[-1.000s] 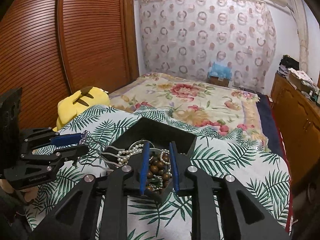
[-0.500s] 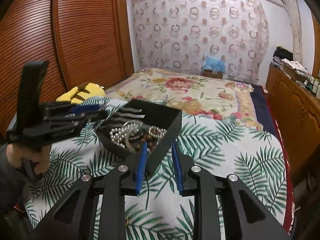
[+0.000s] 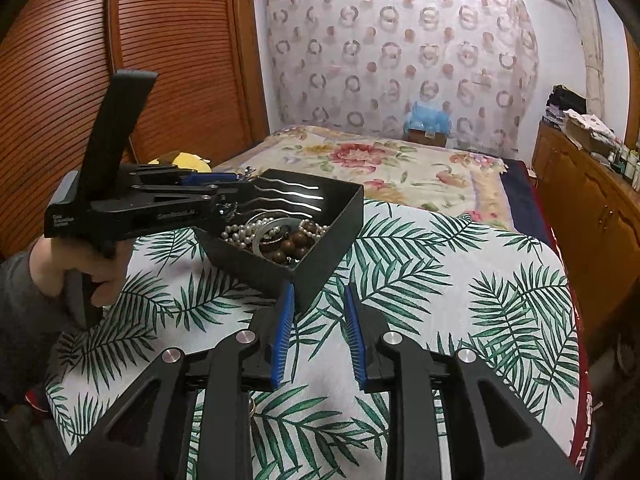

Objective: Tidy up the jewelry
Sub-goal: 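Release the comb and the green-stone ring into the black box with both tools, then close the right tool on the gold ring while the left tool approaches the small gold ring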

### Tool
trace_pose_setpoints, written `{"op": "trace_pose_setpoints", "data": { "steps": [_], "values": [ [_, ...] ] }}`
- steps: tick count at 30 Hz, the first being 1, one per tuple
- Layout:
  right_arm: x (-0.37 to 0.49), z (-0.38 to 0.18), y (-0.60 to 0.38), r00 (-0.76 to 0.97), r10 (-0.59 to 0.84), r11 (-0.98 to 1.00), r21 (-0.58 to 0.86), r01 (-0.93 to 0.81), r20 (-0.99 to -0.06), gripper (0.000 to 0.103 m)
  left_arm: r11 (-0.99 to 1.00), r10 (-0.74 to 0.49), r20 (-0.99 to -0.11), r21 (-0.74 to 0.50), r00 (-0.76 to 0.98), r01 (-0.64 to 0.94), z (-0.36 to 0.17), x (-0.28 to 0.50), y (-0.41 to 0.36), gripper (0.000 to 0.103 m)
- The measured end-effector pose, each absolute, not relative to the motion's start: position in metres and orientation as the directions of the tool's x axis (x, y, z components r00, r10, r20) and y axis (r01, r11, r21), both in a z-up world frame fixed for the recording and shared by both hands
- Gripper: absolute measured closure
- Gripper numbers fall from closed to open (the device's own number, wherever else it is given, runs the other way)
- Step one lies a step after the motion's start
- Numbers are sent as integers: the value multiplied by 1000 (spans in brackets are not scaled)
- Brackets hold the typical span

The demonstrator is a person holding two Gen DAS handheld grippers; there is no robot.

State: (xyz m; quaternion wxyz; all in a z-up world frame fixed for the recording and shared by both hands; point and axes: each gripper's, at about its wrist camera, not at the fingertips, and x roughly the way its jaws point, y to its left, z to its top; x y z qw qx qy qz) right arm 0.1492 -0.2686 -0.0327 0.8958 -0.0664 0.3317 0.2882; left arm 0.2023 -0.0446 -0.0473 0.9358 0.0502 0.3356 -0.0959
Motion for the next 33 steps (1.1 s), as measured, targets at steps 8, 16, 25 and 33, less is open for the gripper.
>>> {"op": "trace_pose_setpoints", "data": {
  "steps": [8, 16, 25, 33],
  "values": [
    [143, -31, -267, 613, 475, 822, 69, -565, -631, 75, 975, -160, -619, 21, 768, 220, -42, 196, -44, 67],
    [128, -35, -265, 600, 482, 813, 70, -578, -639, 75, 968, -184, -597, 26, 781, 248, -36, 166, -44, 57],
    [116, -48, -265, 577, 474, 813, 79, -577, -665, 75, 966, -204, -594, 9, 778, 260, -38, 137, -37, 25],
    [102, -65, -264, 544, 459, 803, 67, -592, -702, 67, 970, -189, -640, -5, 745, 241, -59, 113, -32, 11]
  ]
}}
